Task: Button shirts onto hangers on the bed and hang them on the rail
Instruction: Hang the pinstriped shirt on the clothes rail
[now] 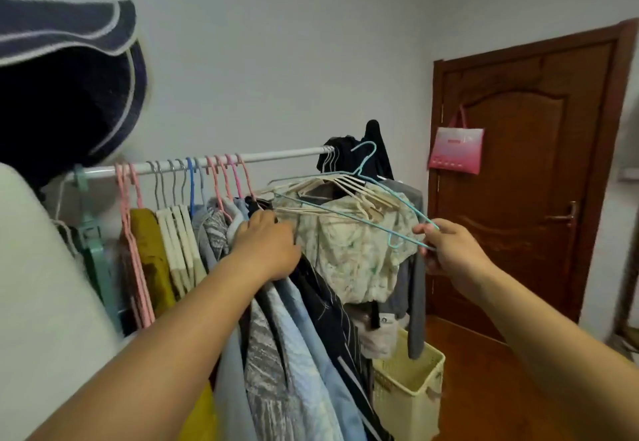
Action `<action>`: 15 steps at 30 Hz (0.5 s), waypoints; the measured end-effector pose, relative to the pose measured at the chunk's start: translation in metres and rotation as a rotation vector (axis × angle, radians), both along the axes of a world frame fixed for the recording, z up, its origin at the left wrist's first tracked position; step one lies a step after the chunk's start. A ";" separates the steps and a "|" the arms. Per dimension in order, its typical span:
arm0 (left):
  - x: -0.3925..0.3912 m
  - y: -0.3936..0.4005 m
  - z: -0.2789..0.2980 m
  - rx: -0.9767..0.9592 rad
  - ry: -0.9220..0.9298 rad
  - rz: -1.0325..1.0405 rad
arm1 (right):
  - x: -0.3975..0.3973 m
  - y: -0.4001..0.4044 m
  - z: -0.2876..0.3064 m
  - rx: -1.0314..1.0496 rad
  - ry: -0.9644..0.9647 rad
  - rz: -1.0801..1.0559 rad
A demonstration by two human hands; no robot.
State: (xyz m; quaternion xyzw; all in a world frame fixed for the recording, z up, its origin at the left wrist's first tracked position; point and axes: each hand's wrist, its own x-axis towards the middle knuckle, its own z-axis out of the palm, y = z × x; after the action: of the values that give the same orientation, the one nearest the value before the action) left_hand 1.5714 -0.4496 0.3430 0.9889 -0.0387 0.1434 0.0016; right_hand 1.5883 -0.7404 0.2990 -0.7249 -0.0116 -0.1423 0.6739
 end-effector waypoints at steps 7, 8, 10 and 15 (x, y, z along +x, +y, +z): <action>0.016 -0.014 -0.006 0.120 0.252 -0.056 | 0.045 0.056 0.015 -0.382 -0.156 -0.073; 0.016 -0.015 -0.008 0.132 0.261 -0.059 | 0.048 0.058 0.015 -0.481 -0.203 -0.111; 0.014 -0.014 -0.010 0.133 0.263 -0.069 | 0.049 0.058 0.016 -0.575 -0.244 -0.124; 0.008 -0.012 -0.015 0.100 0.214 -0.104 | 0.051 0.061 0.020 -0.713 -0.316 -0.099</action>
State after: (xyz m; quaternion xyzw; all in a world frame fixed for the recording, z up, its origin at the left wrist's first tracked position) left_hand 1.5797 -0.4620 0.3276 0.9941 -0.0965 0.0349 -0.0360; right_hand 1.6398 -0.6797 0.3188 -0.8823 -0.1290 -0.2717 0.3621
